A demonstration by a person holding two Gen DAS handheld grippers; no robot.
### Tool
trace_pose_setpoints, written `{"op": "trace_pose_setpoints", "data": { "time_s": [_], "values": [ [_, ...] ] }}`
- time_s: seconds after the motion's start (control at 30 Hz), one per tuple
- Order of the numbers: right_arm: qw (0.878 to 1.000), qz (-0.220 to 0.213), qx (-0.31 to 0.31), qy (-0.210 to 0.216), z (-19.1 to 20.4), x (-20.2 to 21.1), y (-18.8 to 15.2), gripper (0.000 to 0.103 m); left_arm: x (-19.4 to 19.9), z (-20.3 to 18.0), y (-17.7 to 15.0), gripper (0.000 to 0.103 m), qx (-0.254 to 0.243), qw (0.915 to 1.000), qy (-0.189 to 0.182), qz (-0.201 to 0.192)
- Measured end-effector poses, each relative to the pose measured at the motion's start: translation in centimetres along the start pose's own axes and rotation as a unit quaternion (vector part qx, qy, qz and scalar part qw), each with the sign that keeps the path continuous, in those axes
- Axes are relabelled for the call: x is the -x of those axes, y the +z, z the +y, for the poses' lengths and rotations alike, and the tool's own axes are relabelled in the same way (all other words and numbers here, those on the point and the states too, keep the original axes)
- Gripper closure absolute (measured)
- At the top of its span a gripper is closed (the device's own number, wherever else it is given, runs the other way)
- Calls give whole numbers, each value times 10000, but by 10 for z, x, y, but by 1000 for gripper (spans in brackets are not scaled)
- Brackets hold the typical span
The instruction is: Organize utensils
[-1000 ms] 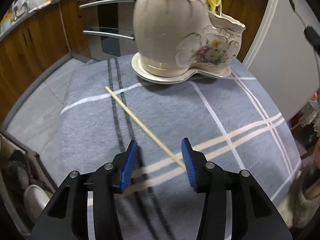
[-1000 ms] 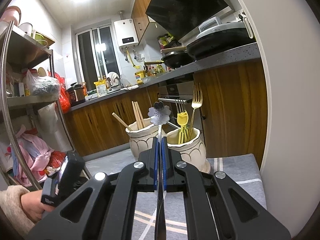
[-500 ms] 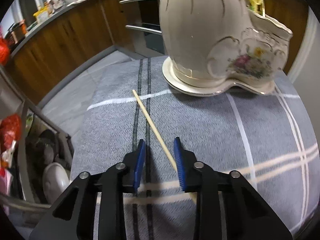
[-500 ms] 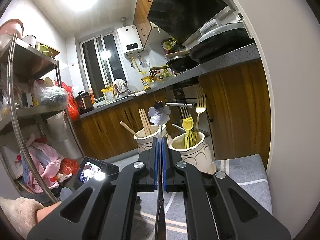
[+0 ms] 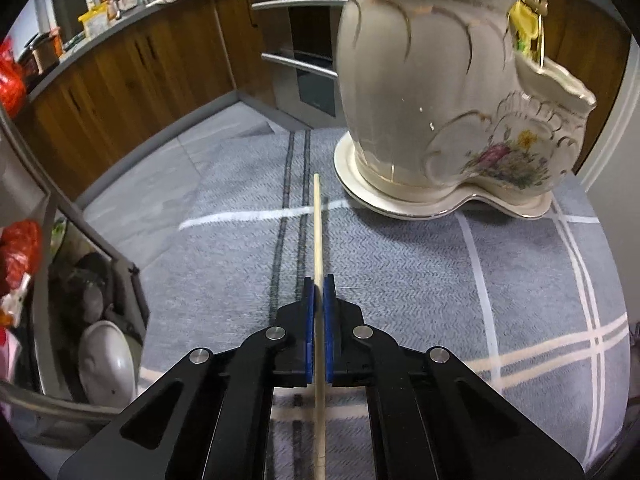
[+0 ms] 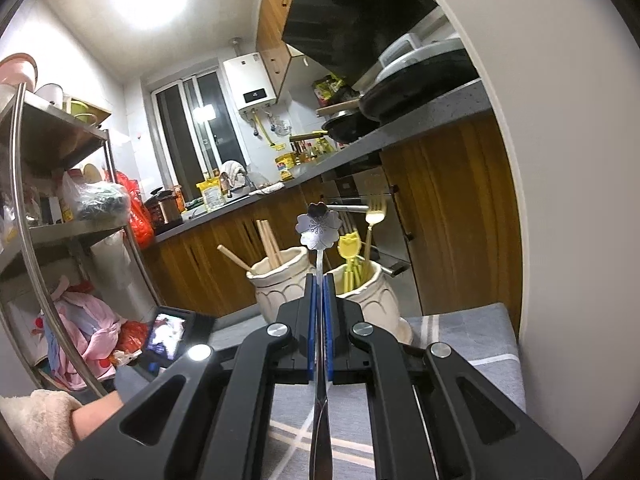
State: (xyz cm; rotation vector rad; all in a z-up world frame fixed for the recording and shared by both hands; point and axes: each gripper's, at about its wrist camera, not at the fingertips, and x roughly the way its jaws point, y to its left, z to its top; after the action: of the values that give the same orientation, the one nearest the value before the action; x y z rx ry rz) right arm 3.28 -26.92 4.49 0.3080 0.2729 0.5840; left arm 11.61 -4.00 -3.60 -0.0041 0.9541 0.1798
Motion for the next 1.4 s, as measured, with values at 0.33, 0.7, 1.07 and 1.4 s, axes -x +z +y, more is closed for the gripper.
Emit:
{"op": "trace_pose_setpoints", "data": {
  "time_s": [0.33,0.7,1.07,1.4],
  "values": [
    [9998,132,-107,-77,-5,-16,-1,100,52,41,-8,98,-131,9933,-647,-944],
    [9981,-420,208,-394,10,-48,37,100,113,64,38,98,-345,9413,-1664,-2916],
    [9934,-1091,56,-342,12,-114,75,100,96,58,110,98,44,8830,-2698,-3840],
    [9937,-964,147,-555,3,-159,66,100,71,32,138,98,68,8606,-2760,-4280]
  ]
}}
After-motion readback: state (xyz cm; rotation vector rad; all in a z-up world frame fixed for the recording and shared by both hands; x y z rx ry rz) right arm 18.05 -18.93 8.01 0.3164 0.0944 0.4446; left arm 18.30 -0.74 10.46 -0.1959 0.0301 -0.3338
